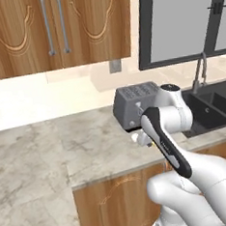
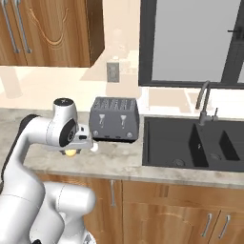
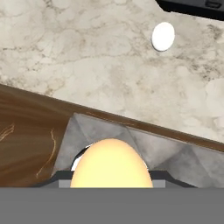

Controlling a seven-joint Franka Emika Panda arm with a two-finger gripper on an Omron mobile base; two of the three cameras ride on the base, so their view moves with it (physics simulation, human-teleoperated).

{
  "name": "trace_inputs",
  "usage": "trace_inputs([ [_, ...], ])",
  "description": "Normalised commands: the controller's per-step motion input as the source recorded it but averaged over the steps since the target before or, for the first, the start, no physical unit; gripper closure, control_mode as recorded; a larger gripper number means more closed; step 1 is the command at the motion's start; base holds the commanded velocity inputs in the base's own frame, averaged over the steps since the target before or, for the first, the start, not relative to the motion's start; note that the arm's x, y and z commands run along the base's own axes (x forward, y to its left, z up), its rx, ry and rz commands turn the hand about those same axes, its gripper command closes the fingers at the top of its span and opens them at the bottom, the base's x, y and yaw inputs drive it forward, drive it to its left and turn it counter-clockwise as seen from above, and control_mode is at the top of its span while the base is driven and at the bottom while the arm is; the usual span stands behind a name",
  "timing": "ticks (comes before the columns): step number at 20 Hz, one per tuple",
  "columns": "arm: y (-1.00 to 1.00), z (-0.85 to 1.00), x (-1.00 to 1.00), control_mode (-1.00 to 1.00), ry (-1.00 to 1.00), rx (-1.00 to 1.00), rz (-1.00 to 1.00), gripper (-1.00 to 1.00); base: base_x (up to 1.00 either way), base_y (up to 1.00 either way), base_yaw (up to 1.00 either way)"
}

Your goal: Gather the eggs and milk located in the vicinity of the sink area and place them right next to the bowl.

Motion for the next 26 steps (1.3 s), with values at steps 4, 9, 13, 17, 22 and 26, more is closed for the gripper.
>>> trace_inputs([
  [4,0.00,0.00,0.00,1.00,0.00,0.00,0.00,1.00,0.00,-0.58,0.00],
  [9,0.00,0.00,0.00,1.00,0.00,0.00,0.00,1.00,0.00,-0.63,0.00],
  [13,0.00,0.00,0.00,1.00,0.00,0.00,0.00,1.00,0.00,-0.67,0.00],
  [17,0.00,0.00,0.00,1.00,0.00,0.00,0.00,1.00,0.00,-0.69,0.00],
  [22,0.00,0.00,0.00,1.00,0.00,0.00,0.00,1.00,0.00,-0.73,0.00],
  [26,0.00,0.00,0.00,1.00,0.00,0.00,0.00,1.00,0.04,-0.72,0.00],
])
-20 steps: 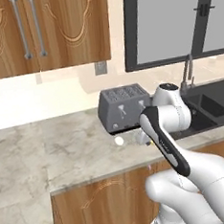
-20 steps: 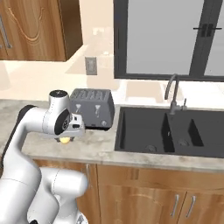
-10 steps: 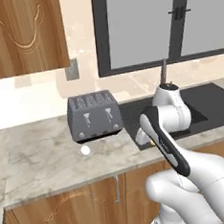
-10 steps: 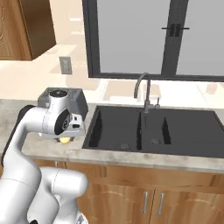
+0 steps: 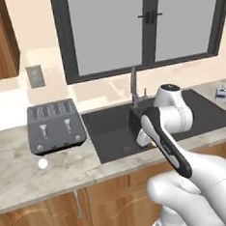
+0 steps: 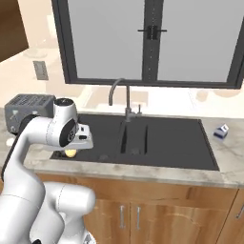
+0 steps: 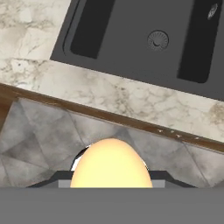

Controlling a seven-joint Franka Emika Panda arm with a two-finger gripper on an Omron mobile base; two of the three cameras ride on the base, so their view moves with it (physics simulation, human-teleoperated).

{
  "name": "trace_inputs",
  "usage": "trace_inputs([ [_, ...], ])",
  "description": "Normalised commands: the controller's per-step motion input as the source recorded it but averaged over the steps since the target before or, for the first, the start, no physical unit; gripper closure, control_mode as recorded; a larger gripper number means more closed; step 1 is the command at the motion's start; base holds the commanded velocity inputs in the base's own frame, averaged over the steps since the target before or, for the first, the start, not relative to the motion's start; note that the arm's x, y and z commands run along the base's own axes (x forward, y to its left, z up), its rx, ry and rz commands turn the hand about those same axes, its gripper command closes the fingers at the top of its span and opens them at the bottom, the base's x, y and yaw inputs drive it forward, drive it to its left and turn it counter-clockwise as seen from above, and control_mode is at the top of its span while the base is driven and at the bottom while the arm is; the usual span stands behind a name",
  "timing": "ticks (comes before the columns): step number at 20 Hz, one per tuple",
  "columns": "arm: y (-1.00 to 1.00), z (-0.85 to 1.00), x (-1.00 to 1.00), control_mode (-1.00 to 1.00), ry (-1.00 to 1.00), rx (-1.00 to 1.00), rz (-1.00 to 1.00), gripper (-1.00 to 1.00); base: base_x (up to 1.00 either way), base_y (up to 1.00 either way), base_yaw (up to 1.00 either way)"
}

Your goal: Gather the eggs and milk located in the vicinity of the sink area and place them right next to the bowl.

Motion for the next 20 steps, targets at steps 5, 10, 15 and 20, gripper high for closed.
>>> trace_inputs([
  [5,0.00,0.00,0.00,1.00,0.00,0.00,0.00,1.00,0.06,-0.68,0.00],
  [10,0.00,0.00,0.00,1.00,0.00,0.00,0.00,1.00,0.13,-0.64,0.00],
  [15,0.00,0.00,0.00,1.00,0.00,0.00,0.00,1.00,0.16,-0.59,0.00],
  [20,0.00,0.00,0.00,1.00,0.00,0.00,0.00,1.00,0.20,-0.55,0.00],
])
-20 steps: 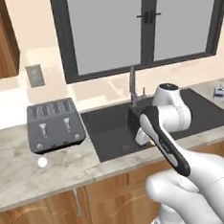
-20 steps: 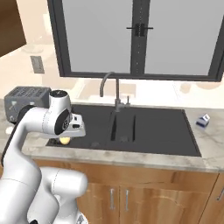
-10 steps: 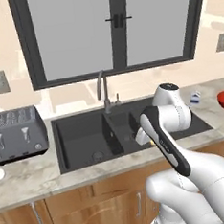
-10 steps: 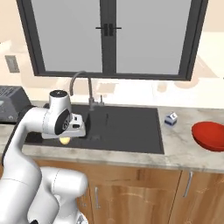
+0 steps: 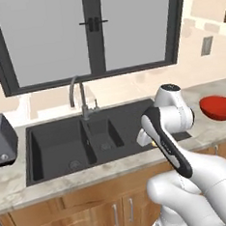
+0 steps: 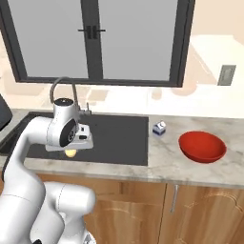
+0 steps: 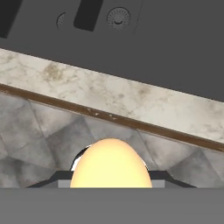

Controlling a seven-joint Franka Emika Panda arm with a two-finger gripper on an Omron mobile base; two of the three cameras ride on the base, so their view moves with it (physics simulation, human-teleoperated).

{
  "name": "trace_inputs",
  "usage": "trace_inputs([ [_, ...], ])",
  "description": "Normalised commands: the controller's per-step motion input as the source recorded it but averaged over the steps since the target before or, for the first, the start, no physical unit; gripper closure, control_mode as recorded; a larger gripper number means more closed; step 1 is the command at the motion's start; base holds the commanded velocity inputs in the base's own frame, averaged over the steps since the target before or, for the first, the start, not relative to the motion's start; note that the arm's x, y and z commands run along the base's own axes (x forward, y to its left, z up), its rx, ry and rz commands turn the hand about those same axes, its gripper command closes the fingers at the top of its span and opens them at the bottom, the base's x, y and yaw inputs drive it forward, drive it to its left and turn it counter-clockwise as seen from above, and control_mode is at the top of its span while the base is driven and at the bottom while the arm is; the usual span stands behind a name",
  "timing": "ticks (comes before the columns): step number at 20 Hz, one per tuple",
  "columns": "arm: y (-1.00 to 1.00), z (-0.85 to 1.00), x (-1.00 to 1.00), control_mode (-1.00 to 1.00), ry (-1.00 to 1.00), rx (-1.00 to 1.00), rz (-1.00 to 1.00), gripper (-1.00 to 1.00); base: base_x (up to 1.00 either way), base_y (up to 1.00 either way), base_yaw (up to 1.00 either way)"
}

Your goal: Gather the eggs and milk located in the vicinity of the sink area and place them right next to the bowl.

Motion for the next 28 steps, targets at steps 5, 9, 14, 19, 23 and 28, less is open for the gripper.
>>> trace_inputs([
  [5,0.00,0.00,0.00,1.00,0.00,0.00,0.00,1.00,0.25,-0.52,0.00],
  [9,0.00,0.00,0.00,1.00,0.00,0.00,0.00,1.00,0.29,-0.49,0.00],
  [14,0.00,0.00,0.00,1.00,0.00,0.00,0.00,1.00,0.28,-0.52,0.00],
  [19,0.00,0.00,0.00,1.00,0.00,0.00,0.00,1.00,0.31,-0.55,0.00],
  [23,0.00,0.00,0.00,1.00,0.00,0.00,0.00,1.00,0.32,-0.56,0.00],
  [28,0.00,0.00,0.00,1.00,0.00,0.00,0.00,1.00,0.34,-0.56,0.00],
])
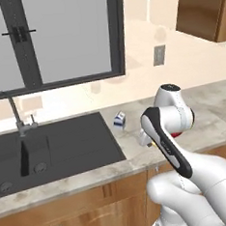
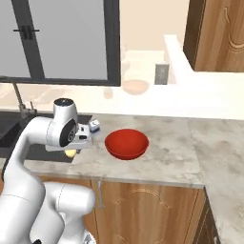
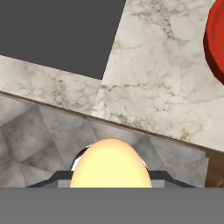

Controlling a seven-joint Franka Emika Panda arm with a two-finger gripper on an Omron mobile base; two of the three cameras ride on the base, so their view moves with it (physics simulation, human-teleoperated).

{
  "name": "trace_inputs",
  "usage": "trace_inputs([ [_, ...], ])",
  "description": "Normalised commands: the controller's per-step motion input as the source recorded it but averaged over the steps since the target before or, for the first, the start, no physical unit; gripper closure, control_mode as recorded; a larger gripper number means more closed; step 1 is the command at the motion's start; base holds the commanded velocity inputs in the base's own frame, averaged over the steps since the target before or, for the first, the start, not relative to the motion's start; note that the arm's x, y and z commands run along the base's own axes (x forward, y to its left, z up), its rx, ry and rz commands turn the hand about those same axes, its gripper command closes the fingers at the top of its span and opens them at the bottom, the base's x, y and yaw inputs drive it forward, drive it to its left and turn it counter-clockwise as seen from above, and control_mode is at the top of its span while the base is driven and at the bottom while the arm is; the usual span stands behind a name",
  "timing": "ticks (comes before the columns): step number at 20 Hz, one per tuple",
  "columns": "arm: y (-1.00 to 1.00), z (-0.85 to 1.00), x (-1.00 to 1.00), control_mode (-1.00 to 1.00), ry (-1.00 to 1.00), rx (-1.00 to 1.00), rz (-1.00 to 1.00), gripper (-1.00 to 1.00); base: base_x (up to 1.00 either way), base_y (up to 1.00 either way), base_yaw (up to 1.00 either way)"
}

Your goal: Gather the eggs and milk located in the vicinity of the sink area and place them right next to the bowl.

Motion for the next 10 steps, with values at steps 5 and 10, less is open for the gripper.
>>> trace_inputs([
  [5,0.00,0.00,0.00,1.00,0.00,0.00,0.00,1.00,0.36,-0.53,0.00],
  [10,0.00,0.00,0.00,1.00,0.00,0.00,0.00,1.00,0.36,-0.51,0.00],
])
